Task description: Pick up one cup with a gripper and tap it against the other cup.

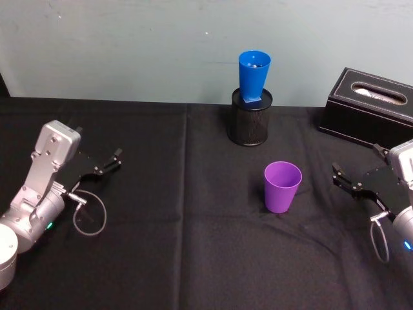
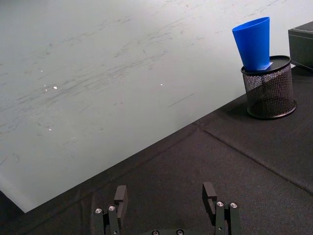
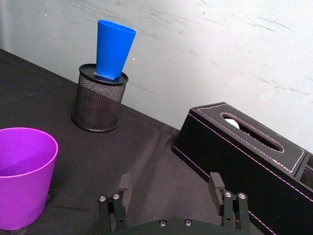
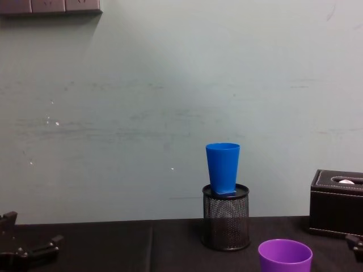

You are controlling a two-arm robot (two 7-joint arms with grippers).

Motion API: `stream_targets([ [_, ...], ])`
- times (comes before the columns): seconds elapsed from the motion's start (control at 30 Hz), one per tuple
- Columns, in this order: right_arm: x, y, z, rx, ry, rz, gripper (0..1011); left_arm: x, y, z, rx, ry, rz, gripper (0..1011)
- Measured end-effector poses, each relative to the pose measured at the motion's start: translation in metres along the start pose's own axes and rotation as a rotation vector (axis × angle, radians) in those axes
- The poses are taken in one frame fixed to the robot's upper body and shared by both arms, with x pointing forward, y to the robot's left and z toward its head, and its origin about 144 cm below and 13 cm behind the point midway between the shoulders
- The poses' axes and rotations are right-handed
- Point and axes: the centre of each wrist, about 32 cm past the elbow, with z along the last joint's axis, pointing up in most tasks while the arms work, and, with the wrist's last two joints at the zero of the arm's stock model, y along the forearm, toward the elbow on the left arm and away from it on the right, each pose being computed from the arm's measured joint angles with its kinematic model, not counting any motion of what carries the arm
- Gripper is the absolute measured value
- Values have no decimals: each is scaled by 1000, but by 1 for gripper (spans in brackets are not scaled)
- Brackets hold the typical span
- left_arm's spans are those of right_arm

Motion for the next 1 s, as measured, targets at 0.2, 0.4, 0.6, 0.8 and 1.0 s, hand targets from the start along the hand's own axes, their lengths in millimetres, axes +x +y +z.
stream_targets([
  [0.2, 0, 0, 0, 0, 0, 0, 1003, 0, 0, 0, 0, 0, 0, 1004],
  [0.4, 0, 0, 0, 0, 0, 0, 1003, 0, 0, 0, 0, 0, 0, 1005],
  [0.6, 0, 0, 0, 0, 0, 0, 1003, 0, 0, 0, 0, 0, 0, 1005],
  [0.8, 4, -2, 1, 14, 10, 5, 1003, 0, 0, 0, 0, 0, 0, 1004],
  [1.0, 9, -14, 2, 40, 54, 64, 1003, 0, 0, 0, 0, 0, 0, 1005],
])
